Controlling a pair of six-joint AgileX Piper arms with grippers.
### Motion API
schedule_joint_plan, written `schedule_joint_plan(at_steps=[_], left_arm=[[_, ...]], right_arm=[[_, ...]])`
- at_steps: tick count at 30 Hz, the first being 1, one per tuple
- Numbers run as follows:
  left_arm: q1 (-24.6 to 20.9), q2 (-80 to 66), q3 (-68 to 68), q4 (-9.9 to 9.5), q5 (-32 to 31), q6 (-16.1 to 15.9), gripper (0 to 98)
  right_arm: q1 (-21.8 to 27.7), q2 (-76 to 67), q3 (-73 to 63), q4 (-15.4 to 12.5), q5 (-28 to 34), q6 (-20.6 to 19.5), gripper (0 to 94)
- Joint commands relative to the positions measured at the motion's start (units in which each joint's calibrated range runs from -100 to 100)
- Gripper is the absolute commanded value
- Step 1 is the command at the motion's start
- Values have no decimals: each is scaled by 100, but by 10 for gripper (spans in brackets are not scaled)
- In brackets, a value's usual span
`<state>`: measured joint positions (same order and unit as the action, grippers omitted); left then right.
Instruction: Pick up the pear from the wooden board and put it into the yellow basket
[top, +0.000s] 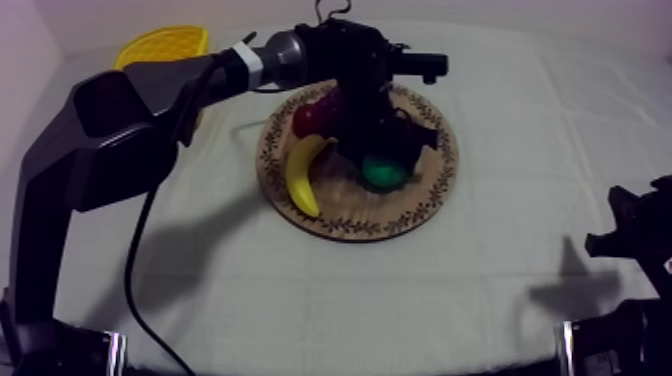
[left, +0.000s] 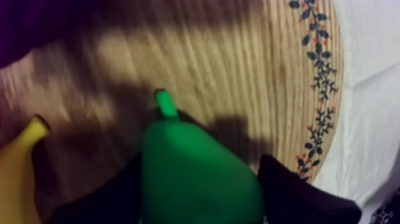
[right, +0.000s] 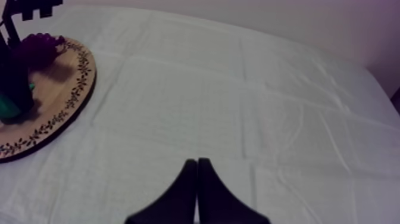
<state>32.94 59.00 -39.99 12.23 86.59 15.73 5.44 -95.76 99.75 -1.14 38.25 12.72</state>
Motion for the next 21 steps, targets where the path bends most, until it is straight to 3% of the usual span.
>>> schedule_joint_plan(at_steps=[1,12,21], left_arm=[[-1,15,-8,15,9,-14,575],[-73,-493,188,-61,22,-56,525],[-716,-1888,-241,-94,153,-109,546]], right_arm=[[-1,1,3,0,-3,0,3],[-1,1,3,0,-3,0,3],[-1,1,3,0,-3,0,3]])
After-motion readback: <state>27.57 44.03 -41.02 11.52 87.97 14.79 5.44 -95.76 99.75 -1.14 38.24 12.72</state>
